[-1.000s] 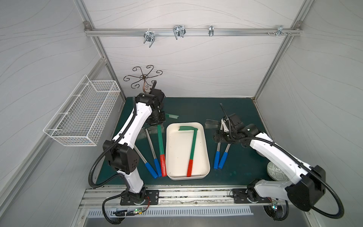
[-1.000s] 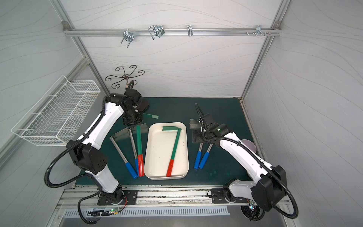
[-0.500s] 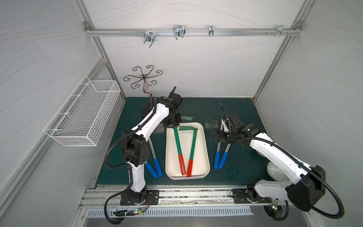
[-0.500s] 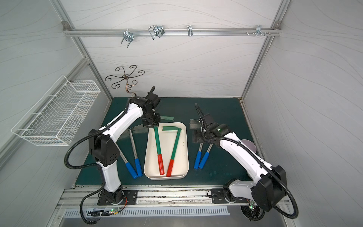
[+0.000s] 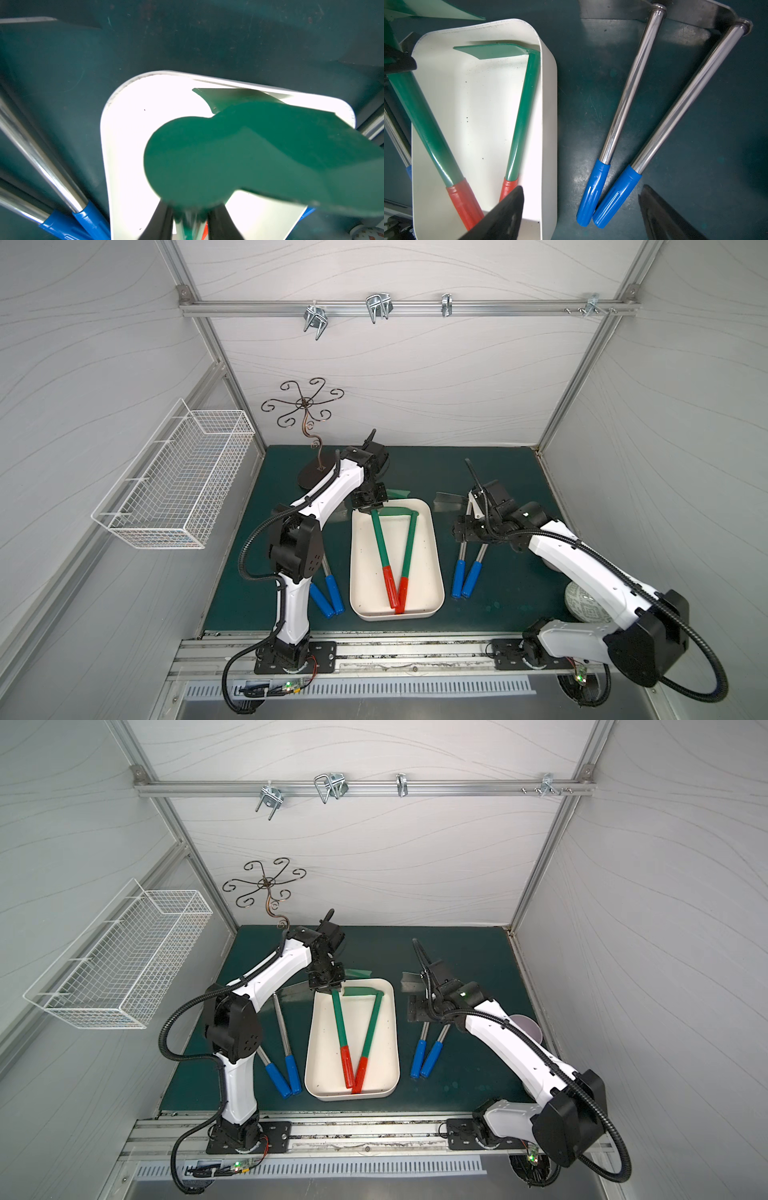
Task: Put the small hoe into the storage box
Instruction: Place the hoe in the storage box.
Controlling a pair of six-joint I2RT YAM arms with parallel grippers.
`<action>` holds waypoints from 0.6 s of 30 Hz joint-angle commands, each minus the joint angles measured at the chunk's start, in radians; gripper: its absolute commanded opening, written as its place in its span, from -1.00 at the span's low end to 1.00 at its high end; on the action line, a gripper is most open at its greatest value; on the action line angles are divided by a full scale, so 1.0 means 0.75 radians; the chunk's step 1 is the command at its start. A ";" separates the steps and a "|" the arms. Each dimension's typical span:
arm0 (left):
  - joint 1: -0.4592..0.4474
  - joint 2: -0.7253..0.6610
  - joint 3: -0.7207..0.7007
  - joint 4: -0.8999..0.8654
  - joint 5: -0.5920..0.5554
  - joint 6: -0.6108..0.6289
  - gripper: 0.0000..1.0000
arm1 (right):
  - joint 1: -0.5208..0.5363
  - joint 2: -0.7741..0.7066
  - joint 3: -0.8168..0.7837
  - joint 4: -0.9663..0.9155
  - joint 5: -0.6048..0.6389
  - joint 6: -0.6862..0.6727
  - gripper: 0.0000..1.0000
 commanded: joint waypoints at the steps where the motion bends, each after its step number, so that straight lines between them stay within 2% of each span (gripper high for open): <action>1: 0.005 0.016 0.001 0.020 0.056 -0.014 -1.00 | 0.000 -0.029 -0.017 -0.036 0.012 -0.021 0.75; 18: 0.042 0.026 -0.094 0.059 0.104 -0.001 -1.00 | 0.000 -0.036 -0.028 -0.038 0.007 -0.013 0.76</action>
